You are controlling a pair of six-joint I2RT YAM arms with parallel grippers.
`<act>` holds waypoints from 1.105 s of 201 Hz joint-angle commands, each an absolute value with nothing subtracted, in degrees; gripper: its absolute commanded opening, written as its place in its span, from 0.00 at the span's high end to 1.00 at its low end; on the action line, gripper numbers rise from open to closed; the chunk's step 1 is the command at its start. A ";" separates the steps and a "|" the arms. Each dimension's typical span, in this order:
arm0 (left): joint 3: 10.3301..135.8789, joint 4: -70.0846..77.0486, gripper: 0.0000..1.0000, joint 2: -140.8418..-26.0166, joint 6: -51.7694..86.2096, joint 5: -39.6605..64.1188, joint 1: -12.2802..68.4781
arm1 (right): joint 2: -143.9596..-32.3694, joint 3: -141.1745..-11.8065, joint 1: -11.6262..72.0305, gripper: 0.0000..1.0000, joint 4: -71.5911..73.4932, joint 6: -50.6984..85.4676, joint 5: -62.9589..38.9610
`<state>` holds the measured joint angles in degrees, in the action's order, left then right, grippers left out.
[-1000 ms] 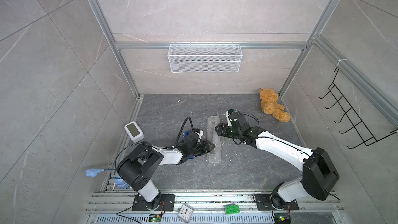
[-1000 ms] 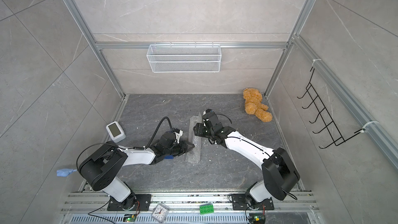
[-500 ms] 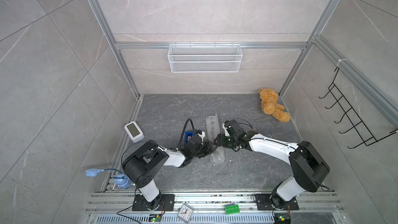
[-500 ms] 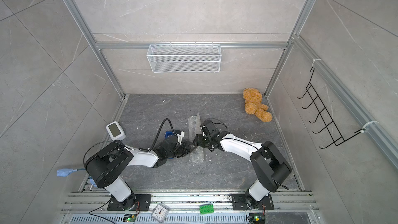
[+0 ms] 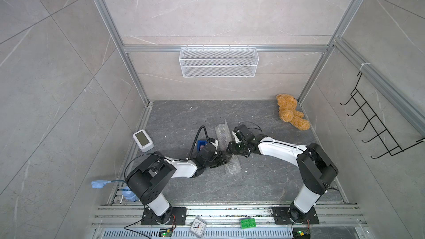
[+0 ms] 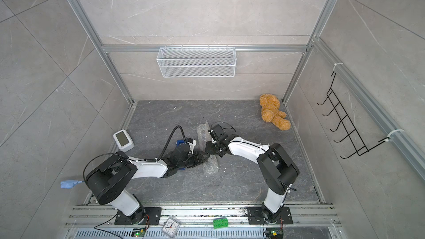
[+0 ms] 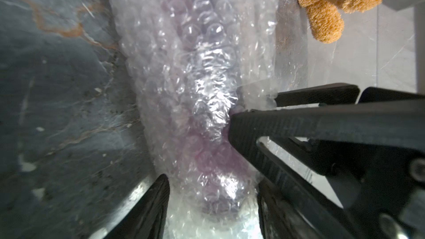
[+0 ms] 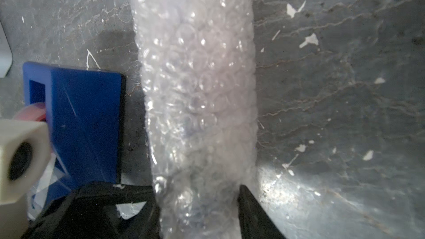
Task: Wrap wine bottles in bubble wrap
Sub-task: Stick the tape on the bubble wrap.
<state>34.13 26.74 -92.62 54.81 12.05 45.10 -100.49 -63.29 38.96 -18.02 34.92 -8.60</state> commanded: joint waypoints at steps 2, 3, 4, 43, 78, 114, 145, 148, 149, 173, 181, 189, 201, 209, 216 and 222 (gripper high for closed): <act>35.02 12.70 0.35 -90.64 47.25 11.70 45.31 | -103.22 -64.29 40.08 0.58 -22.05 30.91 -6.87; 35.09 12.41 0.35 -90.54 47.05 11.69 45.29 | -103.29 -64.29 40.08 0.58 -22.10 30.82 -6.82; 35.21 12.23 0.35 -90.49 46.81 11.69 45.28 | -103.33 -64.41 40.08 0.58 -22.17 30.82 -6.79; 38.87 1.66 0.31 -86.09 37.86 12.08 43.86 | -103.98 -64.59 40.26 0.61 -22.32 29.62 -6.59; 42.54 -5.81 0.30 -83.75 29.87 16.24 39.67 | -105.05 -64.86 40.40 0.61 -22.41 29.14 -6.68; 45.26 -10.33 0.33 -81.24 24.32 21.76 32.87 | -105.48 -64.62 40.49 0.62 -22.57 29.01 -6.16; 48.39 -13.58 0.39 -82.08 16.47 27.20 27.99 | -105.73 -64.80 40.61 0.62 -22.76 28.39 -5.81; 48.75 -14.13 0.40 -82.26 15.78 27.47 27.77 | -105.73 -64.80 40.61 0.62 -22.76 28.34 -5.80; 48.89 -14.23 0.40 -82.31 15.49 27.58 27.68 | -105.78 -64.83 40.61 0.62 -22.76 28.28 -5.80; 53.03 -16.42 0.50 -85.95 11.06 29.23 27.27 | -106.41 -65.13 40.59 0.62 -22.96 27.91 -5.80; 54.03 -16.36 0.54 -87.62 10.47 30.30 27.30 | -106.67 -65.21 40.61 0.62 -22.94 27.95 -5.88; 54.90 -16.18 0.59 -89.06 10.06 31.38 27.31 | -106.80 -65.21 40.61 0.62 -22.79 27.93 -6.02; 55.87 -15.20 0.61 -91.42 9.55 32.96 27.38 | -106.97 -65.18 40.58 0.62 -22.51 27.90 -6.20; 56.15 -13.83 0.61 -92.54 9.20 34.03 27.42 | -106.96 -65.00 40.61 0.62 -22.21 27.91 -6.24; 56.21 -12.58 0.60 -93.25 8.78 34.27 27.39 | -106.96 -64.82 40.61 0.62 -21.94 27.86 -6.28; 56.20 -11.56 0.59 -93.66 8.52 34.00 27.35 | -106.96 -64.82 40.61 0.62 -21.80 27.82 -6.31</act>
